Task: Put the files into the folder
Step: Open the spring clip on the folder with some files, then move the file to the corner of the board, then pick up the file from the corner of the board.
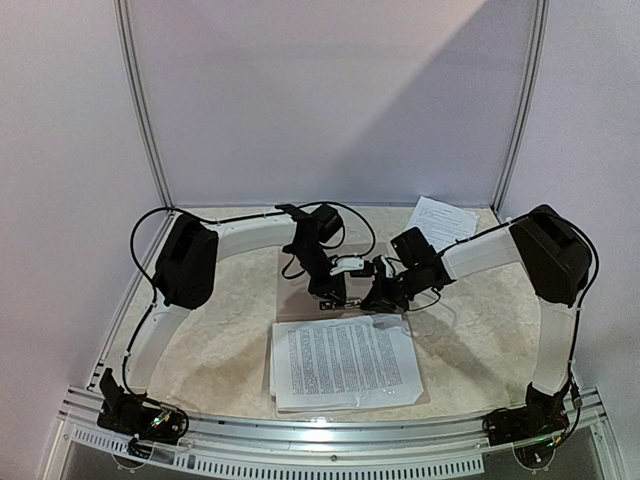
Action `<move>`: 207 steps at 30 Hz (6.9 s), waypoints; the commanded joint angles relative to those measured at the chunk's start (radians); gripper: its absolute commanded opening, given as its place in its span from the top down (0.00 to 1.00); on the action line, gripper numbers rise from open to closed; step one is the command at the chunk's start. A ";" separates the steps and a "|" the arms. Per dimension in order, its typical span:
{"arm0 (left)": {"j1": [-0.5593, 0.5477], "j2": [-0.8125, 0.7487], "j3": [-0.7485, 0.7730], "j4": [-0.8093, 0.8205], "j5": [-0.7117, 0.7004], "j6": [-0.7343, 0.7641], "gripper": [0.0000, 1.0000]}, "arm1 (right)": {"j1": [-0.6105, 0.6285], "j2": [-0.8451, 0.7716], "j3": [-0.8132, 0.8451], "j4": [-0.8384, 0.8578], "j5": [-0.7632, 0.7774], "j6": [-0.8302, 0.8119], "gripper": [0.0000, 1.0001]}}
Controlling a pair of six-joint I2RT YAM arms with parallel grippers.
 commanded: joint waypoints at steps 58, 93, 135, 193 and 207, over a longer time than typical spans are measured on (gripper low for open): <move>0.085 -0.242 -0.044 0.101 -0.107 -0.098 0.58 | 0.042 -0.124 -0.010 0.043 0.141 0.055 1.00; 0.314 -0.585 -0.950 0.379 -0.180 -0.281 0.62 | 0.291 0.359 0.509 0.189 0.141 0.260 1.00; 0.176 -0.596 -0.571 0.104 -0.374 -0.254 0.44 | -0.411 0.419 0.760 -0.622 0.513 -0.538 0.67; -0.466 0.069 -0.042 0.840 -0.756 0.001 0.36 | -0.888 -0.094 -0.003 -0.161 0.235 -0.359 0.71; -0.471 0.105 -0.053 0.908 -0.782 0.048 0.35 | -0.889 -0.169 -0.049 -0.164 0.109 -0.298 0.72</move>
